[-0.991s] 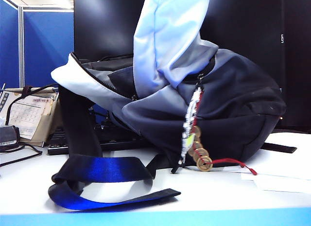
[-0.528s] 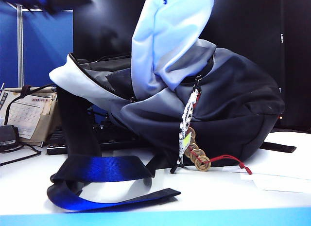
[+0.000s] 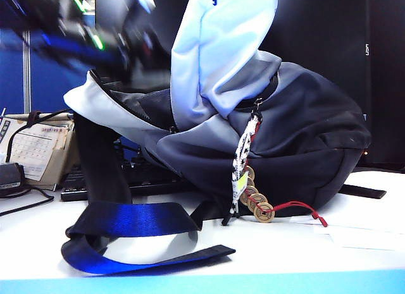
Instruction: Take the gray clothes out of the backpack.
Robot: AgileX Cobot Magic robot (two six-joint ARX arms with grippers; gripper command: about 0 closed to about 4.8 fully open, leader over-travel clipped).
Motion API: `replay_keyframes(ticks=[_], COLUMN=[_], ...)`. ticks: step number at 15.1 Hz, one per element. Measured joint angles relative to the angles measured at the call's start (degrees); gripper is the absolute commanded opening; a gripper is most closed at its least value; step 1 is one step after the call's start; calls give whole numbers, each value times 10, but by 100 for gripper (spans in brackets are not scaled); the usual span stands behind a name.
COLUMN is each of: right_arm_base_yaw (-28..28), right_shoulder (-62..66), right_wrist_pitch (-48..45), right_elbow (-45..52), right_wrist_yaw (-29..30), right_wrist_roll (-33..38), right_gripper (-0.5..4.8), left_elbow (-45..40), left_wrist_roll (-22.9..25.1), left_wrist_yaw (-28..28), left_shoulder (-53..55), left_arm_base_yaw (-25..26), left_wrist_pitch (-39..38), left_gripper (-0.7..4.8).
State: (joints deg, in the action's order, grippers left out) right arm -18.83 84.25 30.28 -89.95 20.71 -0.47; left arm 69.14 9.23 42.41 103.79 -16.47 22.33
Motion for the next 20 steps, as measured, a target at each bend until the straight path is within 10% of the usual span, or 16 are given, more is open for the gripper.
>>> replay_keyframes(ticks=[7, 9, 15, 20], right_arm_base_yaw=[0, 0, 0, -1], right_shoulder=[0, 0, 0, 4], right_wrist_pitch=[3, 5, 7, -13], right_elbow=[0, 0, 0, 0], right_wrist_yaw=[3, 3, -7, -39], right_wrist_roll=[0, 0, 0, 0], right_gripper=[-1, -1, -1, -1], left_elbow=[109, 157, 161, 166], left_wrist_roll=[-140, -138, -125, -133], left_wrist_yaw=[73, 75, 21, 15], left_shoulder=[103, 131, 92, -145], left_arm_base_yaw=[-20, -43, -34, 69], left_wrist_pitch=[-25, -83, -156, -208], left_gripper=[379, 9, -6, -6])
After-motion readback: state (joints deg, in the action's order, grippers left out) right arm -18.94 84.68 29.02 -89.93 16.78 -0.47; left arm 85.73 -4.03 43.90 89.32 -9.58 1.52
